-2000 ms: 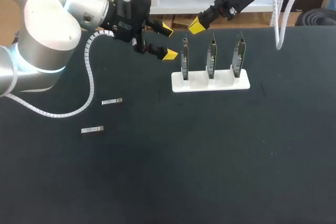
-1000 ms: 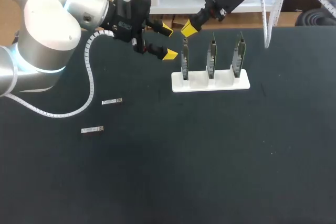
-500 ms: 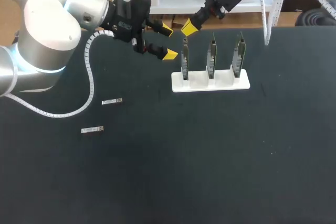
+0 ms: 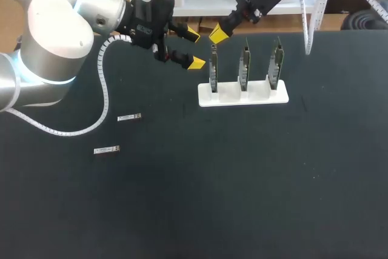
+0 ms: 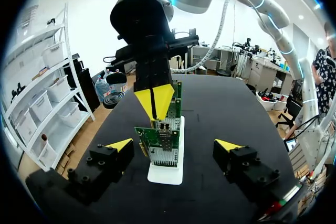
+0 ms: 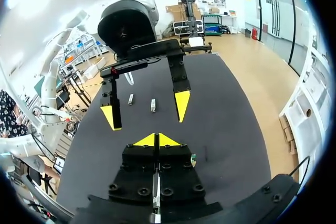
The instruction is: Pick up the optical module with the left hand, and insert it into the network port with the right hand.
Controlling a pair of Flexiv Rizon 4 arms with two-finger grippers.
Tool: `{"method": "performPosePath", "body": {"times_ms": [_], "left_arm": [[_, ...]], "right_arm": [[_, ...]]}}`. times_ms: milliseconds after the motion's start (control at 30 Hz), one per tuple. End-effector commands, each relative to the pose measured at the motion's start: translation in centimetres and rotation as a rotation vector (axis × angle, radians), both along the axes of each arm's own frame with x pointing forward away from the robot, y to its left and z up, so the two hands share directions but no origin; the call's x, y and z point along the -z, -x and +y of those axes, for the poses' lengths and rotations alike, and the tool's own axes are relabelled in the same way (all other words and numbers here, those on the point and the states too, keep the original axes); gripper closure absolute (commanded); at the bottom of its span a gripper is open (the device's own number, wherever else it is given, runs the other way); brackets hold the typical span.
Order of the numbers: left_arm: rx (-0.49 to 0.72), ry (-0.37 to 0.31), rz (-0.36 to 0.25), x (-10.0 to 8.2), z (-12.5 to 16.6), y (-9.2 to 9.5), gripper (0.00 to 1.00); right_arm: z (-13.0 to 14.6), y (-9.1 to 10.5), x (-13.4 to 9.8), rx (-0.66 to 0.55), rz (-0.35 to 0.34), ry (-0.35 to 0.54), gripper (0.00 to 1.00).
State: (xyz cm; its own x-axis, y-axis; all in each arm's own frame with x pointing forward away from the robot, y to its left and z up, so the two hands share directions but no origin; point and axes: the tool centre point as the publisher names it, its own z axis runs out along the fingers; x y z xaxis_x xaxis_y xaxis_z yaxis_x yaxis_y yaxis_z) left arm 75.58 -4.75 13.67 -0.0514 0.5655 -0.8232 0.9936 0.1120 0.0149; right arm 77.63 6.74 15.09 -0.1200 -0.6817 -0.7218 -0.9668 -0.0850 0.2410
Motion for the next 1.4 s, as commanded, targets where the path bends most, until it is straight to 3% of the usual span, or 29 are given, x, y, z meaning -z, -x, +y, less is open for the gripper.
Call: {"method": "performPosePath", "body": {"times_ms": [33,1400], "left_arm": [[0.000,-0.005,0.003,-0.1,-0.1,-0.1,0.00],[0.000,-0.005,0.003,-0.1,-0.1,-0.1,0.00]], "right_arm": [[0.2,0.5,0.0,0.007,-0.006,-0.002,1.00],[-0.3,0.1,1.5,0.019,0.035,0.014,1.00]]}}
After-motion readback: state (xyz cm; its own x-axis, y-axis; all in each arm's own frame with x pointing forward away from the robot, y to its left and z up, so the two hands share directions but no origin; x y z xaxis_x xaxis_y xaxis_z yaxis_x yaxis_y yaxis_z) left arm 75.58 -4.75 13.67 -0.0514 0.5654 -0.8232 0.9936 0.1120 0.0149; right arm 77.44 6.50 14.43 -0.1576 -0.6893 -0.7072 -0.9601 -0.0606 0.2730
